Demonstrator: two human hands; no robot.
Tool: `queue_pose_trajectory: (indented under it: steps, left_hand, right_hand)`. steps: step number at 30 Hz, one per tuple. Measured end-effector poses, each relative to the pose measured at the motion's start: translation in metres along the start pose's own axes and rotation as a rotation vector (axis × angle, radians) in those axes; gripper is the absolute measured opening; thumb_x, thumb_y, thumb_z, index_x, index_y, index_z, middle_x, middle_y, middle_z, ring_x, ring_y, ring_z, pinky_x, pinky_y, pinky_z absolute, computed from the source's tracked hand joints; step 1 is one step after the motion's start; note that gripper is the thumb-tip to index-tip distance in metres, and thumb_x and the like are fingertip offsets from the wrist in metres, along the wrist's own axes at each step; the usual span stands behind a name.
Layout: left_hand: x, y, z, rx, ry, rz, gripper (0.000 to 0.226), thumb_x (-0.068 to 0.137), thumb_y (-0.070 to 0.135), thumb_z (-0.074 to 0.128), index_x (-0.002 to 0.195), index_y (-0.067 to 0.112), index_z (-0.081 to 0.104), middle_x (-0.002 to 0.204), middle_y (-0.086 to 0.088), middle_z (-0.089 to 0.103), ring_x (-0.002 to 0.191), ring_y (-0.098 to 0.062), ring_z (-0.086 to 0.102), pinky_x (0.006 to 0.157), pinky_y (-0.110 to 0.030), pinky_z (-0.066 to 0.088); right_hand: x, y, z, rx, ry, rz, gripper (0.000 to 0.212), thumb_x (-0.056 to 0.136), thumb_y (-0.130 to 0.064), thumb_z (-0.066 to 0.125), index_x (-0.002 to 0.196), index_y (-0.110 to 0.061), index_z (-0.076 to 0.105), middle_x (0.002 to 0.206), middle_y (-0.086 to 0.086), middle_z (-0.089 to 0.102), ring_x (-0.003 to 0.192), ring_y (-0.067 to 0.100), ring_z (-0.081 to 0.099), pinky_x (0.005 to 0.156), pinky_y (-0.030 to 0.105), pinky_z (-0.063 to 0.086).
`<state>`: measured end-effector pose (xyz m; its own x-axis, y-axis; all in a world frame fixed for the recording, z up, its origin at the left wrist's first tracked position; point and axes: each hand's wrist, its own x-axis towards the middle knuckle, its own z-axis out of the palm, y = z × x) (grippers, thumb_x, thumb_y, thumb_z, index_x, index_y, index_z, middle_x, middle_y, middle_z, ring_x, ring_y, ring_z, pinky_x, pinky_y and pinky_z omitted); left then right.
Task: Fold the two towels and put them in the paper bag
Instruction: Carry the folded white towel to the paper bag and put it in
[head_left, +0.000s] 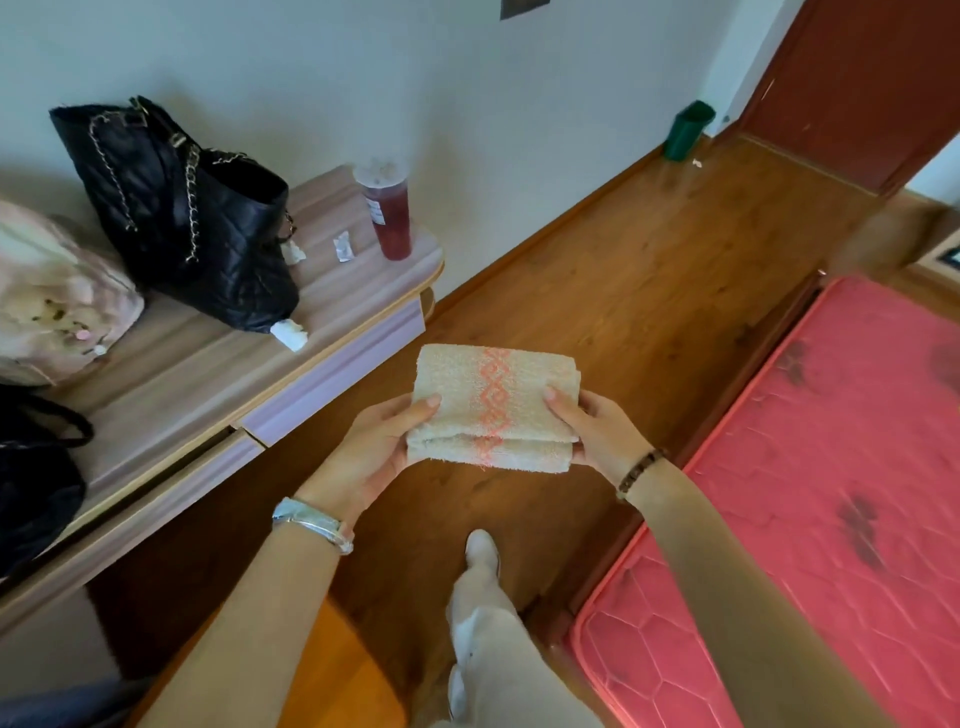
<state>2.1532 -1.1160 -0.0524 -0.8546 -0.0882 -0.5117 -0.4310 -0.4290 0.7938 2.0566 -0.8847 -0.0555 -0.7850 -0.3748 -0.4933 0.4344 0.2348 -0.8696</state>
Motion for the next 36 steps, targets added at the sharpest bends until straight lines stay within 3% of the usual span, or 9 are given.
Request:
queue_pose_trajectory:
  steps: [5,8,14,19,22,25,30,34,36]
  left_hand:
    - [0.067,0.018,0.008,0.02,-0.055,-0.035,0.039,0.095,0.021,0.063,0.13,0.003,0.062,0.126,-0.014,0.069,0.116,-0.027,0.067,0.101,-0.039,0.053]
    - [0.112,0.035,0.014,0.054,-0.094,-0.048,0.046,0.088,0.025,0.068,0.128,0.002,0.063,0.125,-0.015,0.069,0.116,-0.029,0.067,0.098,-0.038,0.055]
    - [0.184,0.071,0.036,0.066,-0.166,-0.063,0.053,0.08,0.03,0.076,0.122,0.0,0.064,0.116,-0.014,0.07,0.112,-0.029,0.068,0.082,-0.031,0.06]
    - [0.231,0.108,0.067,0.068,-0.281,-0.032,0.08,0.055,0.043,0.094,0.117,0.002,0.065,0.119,-0.018,0.068,0.101,-0.024,0.071,0.076,-0.03,0.061]
    - [0.259,0.125,0.086,0.114,-0.313,-0.073,0.062,0.077,0.034,0.077,0.127,0.001,0.06,0.119,-0.016,0.066,0.103,-0.024,0.07,0.076,-0.029,0.06]
    - [0.293,0.137,0.104,0.2,-0.315,-0.099,0.055,0.081,0.033,0.072,0.126,0.003,0.063,0.125,-0.018,0.067,0.113,-0.031,0.067,0.087,-0.036,0.06]
    - [0.35,0.156,0.138,0.315,-0.388,-0.122,0.057,0.078,0.041,0.077,0.124,0.008,0.066,0.128,-0.019,0.064,0.121,-0.036,0.062,0.11,-0.056,0.043]
    - [0.394,0.176,0.167,0.406,-0.486,-0.128,0.058,0.081,0.045,0.073,0.125,0.008,0.064,0.126,-0.017,0.064,0.116,-0.029,0.066,0.099,-0.044,0.054]
    - [0.416,0.192,0.179,0.415,-0.534,-0.13,0.062,0.078,0.045,0.074,0.126,0.006,0.063,0.124,-0.016,0.065,0.116,-0.029,0.066,0.087,-0.034,0.057]
  right_hand:
    - [0.047,-0.008,-0.023,0.049,0.039,0.024,0.024,0.093,-0.038,0.058,0.11,-0.021,0.059,0.108,-0.002,0.068,0.098,0.013,0.067,0.071,0.028,0.061]
    - [0.079,-0.019,-0.04,0.062,0.078,0.021,0.02,0.093,-0.039,0.058,0.105,-0.024,0.059,0.106,-0.003,0.068,0.095,0.011,0.067,0.067,0.027,0.06]
    - [0.129,-0.046,-0.074,0.091,0.111,0.053,0.038,0.091,-0.042,0.058,0.119,-0.017,0.055,0.113,0.001,0.068,0.1,0.016,0.069,0.078,0.035,0.061]
    - [0.161,-0.081,-0.108,0.101,0.15,0.022,0.053,0.076,-0.053,0.063,0.117,-0.02,0.056,0.121,0.005,0.067,0.107,0.02,0.067,0.087,0.042,0.059]
    - [0.17,-0.093,-0.126,0.102,0.207,0.008,0.06,0.073,-0.057,0.063,0.12,-0.021,0.056,0.122,0.004,0.066,0.11,0.021,0.066,0.092,0.046,0.056]
    - [0.181,-0.1,-0.144,0.136,0.267,-0.003,0.05,0.076,-0.057,0.063,0.114,-0.025,0.058,0.122,0.003,0.066,0.111,0.022,0.065,0.095,0.048,0.054]
    - [0.2,-0.109,-0.171,0.189,0.37,-0.008,0.089,0.055,-0.077,0.069,0.123,-0.021,0.057,0.12,0.001,0.067,0.11,0.02,0.066,0.093,0.047,0.056]
    - [0.218,-0.12,-0.195,0.257,0.466,-0.024,0.099,0.053,-0.077,0.073,0.13,-0.018,0.055,0.119,0.0,0.069,0.108,0.017,0.068,0.092,0.047,0.056]
    - [0.234,-0.128,-0.205,0.281,0.505,-0.032,0.089,0.063,-0.072,0.072,0.131,-0.017,0.055,0.12,0.0,0.069,0.108,0.018,0.068,0.093,0.048,0.055]
